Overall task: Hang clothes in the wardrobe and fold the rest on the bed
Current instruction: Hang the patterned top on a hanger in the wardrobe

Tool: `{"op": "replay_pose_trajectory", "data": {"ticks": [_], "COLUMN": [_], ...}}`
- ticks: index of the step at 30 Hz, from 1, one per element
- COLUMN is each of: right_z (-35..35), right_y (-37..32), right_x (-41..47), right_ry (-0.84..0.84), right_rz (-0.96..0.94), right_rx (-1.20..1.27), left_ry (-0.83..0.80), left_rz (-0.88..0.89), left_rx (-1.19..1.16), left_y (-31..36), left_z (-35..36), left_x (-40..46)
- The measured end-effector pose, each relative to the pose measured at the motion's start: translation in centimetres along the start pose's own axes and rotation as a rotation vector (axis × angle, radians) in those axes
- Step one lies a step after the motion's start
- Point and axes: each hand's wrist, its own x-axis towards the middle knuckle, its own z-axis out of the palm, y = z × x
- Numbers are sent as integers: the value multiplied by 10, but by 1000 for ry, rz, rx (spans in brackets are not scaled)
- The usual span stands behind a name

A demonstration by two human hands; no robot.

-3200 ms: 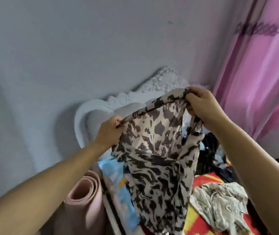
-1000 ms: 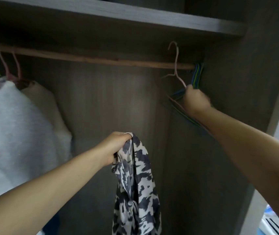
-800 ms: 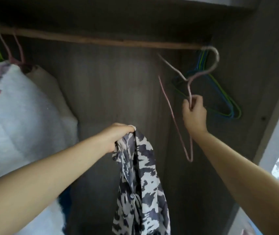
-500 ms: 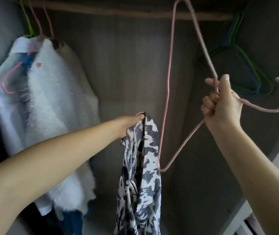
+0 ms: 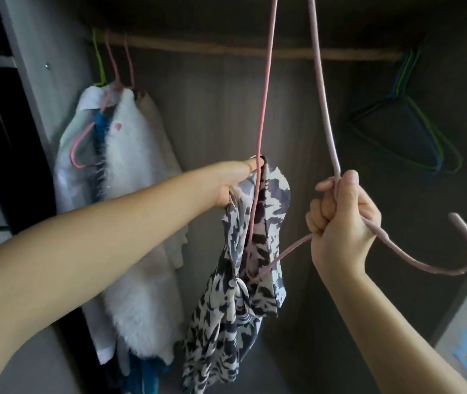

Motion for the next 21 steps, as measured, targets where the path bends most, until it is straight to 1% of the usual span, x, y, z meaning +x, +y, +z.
{"op": "replay_pose_trajectory", "data": {"ticks": [2, 5, 7, 10, 12, 14, 17, 19, 21], "right_z": [-3, -9, -13, -11, -6, -2, -12, -29, -45], "right_y": [2, -4, -12, -24, -28, -26, -16, -10, -9], "right_x": [2, 12, 17, 16, 13, 11, 7, 7, 9], "right_ry": [-74, -189, -208, -167, -171, -178, -158, -150, -182], "right_rz": [22, 98, 104, 55, 30, 27, 73, 137, 234], "right_rx": [-66, -178, -199, -85, 9, 18, -118, -237, -373], "left_ry": [-50, 50, 98, 6, -65, -129, -167, -142, -82], "left_rz": [-1, 26, 10, -26, 0, 46, 89, 117, 110], "left_rx": [53, 147, 137, 147, 144, 143, 152, 146, 162], "left_y": [11, 17, 12, 5, 8, 16, 32, 39, 37], "left_z": [-11, -34, -46, -44, -34, -24, -22, -32, -44], "left_x": [-6, -7, -8, -7, -10, -17, -23, -24, -22]}}
